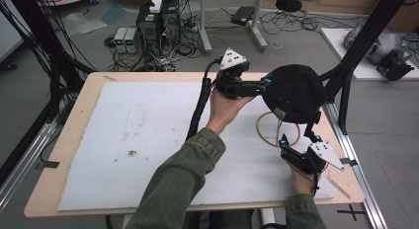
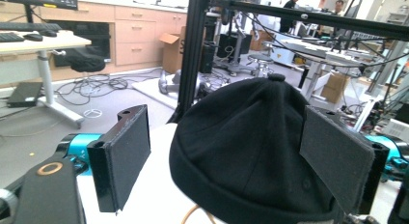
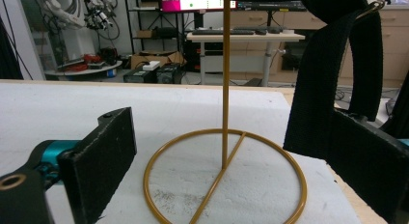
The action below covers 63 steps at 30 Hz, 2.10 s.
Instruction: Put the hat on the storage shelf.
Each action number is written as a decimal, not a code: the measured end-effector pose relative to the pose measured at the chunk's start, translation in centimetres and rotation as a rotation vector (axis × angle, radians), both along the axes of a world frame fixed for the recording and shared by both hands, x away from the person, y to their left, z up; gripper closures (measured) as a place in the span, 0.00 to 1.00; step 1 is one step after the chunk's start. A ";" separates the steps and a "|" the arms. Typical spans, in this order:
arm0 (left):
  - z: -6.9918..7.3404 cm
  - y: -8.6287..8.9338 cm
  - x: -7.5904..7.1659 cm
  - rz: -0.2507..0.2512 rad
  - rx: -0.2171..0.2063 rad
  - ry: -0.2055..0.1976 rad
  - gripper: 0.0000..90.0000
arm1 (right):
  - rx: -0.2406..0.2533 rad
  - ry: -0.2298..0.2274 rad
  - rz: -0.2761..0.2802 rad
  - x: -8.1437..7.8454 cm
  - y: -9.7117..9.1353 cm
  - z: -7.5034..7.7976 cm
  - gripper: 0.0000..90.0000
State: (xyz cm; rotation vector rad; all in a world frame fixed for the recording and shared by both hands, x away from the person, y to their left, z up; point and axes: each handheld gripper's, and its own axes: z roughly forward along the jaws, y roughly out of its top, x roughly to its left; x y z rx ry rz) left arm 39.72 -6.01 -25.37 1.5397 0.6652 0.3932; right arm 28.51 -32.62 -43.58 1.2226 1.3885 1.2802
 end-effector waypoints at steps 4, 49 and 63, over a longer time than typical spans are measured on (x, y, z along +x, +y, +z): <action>-0.2 1.6 -0.3 0.017 0.007 -0.006 0.21 | -0.002 -0.002 0.000 0.0 0.1 0.0 0.06; -5.2 18.9 -4.7 0.309 0.140 -0.103 0.21 | 0.021 -0.002 -0.016 -0.2 0.4 -0.1 0.06; -7.0 25.5 -7.4 0.448 0.116 -0.102 0.20 | 0.031 0.002 -0.020 -0.3 0.8 -0.1 0.06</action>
